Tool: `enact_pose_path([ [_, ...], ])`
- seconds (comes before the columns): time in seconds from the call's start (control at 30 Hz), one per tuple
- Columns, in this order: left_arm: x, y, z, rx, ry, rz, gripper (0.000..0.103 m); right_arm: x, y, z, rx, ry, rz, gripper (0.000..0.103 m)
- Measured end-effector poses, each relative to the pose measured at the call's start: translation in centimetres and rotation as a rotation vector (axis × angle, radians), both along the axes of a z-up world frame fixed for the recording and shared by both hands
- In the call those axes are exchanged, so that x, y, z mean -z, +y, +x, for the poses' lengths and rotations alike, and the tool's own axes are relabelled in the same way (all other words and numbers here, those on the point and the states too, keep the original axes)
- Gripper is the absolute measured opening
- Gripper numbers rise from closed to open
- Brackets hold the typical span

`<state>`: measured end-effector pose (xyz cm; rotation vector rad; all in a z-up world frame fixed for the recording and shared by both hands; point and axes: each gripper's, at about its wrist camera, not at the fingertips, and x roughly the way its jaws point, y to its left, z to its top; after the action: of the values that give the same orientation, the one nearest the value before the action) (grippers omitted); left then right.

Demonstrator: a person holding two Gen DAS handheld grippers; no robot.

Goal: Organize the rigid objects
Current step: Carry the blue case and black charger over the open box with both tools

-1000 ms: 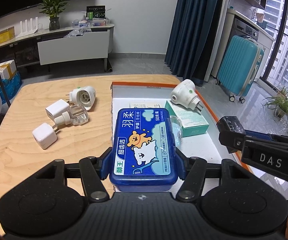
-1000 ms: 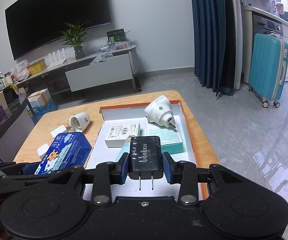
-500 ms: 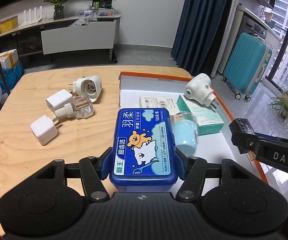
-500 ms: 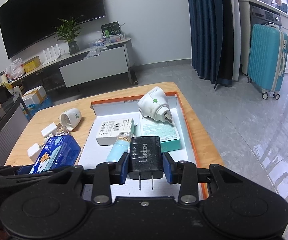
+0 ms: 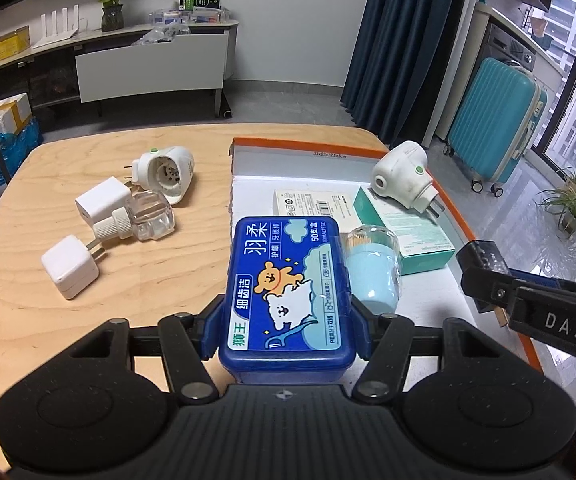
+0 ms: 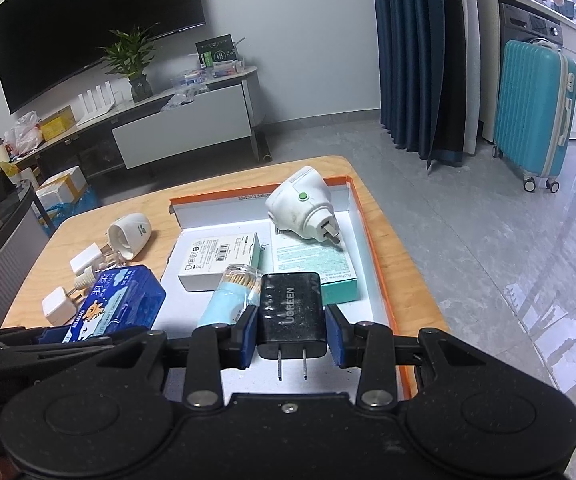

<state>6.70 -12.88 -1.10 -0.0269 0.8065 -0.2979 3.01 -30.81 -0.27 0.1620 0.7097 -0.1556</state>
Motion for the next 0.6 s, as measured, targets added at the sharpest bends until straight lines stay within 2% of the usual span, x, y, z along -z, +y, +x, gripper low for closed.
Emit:
enact_pose_path([
  [0.6,0.8,-0.4,1.1,-0.002,0.026,0.016,0.062,1.0,-0.2,1.5,-0.005,0.03,0.007,0.044],
])
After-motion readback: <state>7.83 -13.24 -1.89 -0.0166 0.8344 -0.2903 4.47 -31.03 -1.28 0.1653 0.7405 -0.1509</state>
